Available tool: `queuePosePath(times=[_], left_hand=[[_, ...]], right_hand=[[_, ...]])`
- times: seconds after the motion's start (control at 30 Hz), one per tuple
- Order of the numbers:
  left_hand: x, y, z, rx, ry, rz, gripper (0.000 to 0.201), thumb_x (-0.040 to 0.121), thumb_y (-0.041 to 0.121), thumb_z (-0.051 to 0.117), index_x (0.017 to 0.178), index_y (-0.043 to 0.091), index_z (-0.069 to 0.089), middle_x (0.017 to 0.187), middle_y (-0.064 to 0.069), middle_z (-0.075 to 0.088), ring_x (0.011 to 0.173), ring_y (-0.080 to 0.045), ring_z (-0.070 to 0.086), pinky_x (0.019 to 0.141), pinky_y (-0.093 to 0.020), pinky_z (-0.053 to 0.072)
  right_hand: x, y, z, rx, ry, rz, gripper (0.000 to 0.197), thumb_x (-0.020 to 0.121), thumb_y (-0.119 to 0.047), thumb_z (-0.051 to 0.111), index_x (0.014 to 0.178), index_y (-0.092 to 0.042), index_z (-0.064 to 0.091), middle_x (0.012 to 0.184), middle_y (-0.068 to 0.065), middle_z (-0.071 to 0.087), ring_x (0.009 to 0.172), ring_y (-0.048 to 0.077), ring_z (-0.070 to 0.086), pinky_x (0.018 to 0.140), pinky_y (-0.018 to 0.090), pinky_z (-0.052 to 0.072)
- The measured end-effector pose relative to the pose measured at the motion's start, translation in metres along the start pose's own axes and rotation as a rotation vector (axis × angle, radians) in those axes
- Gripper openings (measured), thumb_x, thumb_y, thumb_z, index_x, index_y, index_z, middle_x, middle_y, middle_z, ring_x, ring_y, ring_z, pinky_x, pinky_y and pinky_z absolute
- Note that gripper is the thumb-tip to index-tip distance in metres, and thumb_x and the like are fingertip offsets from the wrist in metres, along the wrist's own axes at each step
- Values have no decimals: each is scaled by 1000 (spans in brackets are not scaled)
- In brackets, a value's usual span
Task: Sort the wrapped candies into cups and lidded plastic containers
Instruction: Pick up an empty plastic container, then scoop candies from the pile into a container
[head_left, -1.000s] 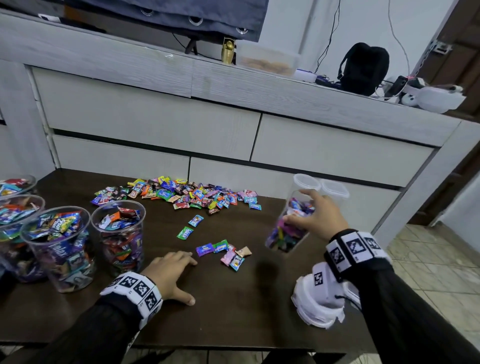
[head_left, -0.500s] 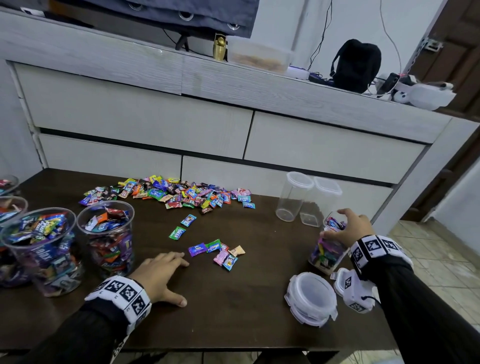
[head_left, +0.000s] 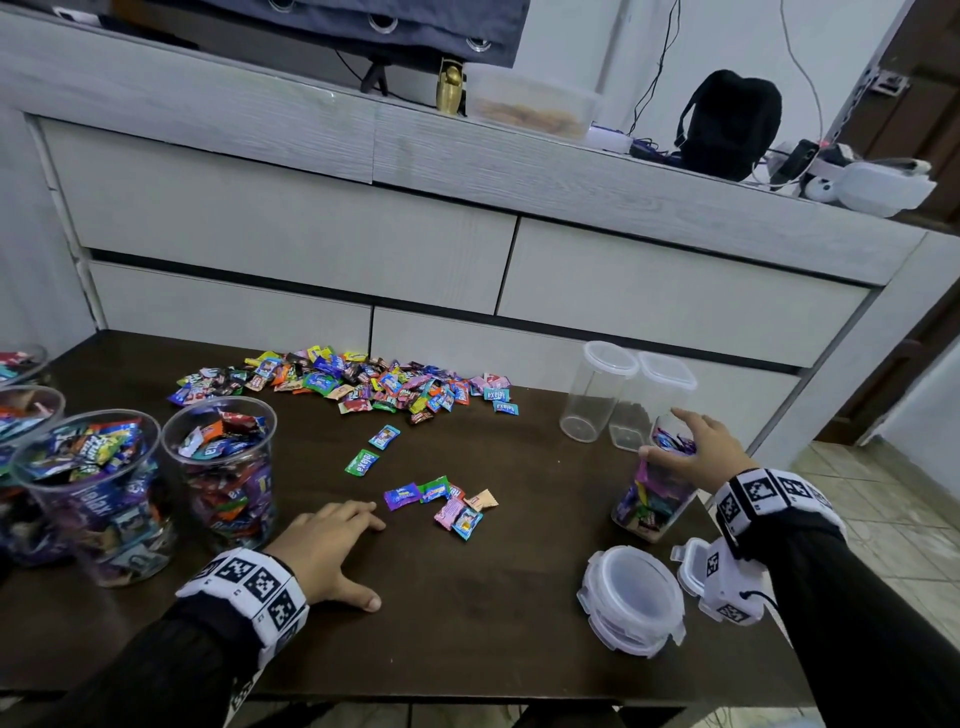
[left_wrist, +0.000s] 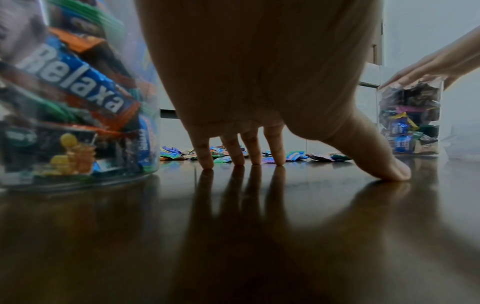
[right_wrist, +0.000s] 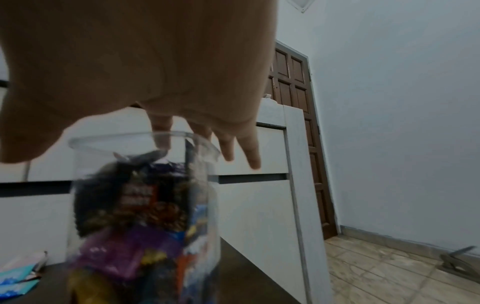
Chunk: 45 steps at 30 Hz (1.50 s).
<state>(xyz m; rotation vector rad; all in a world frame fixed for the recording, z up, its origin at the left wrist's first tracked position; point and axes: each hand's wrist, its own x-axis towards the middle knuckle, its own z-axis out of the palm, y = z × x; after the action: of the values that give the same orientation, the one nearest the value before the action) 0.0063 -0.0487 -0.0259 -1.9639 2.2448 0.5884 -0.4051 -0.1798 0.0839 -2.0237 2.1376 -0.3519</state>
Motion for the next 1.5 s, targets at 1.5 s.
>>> queuePosePath(times=[1.5], left_hand=[[30, 2, -16, 100, 66, -10, 57, 88, 60, 56, 136, 36, 39, 138, 7, 36, 129, -13, 35, 99, -32, 41]], right_hand=[[54, -159, -13, 28, 250, -396, 74, 72, -43, 77, 123, -3, 42, 120, 14, 43, 108, 31, 41, 94, 37, 33]])
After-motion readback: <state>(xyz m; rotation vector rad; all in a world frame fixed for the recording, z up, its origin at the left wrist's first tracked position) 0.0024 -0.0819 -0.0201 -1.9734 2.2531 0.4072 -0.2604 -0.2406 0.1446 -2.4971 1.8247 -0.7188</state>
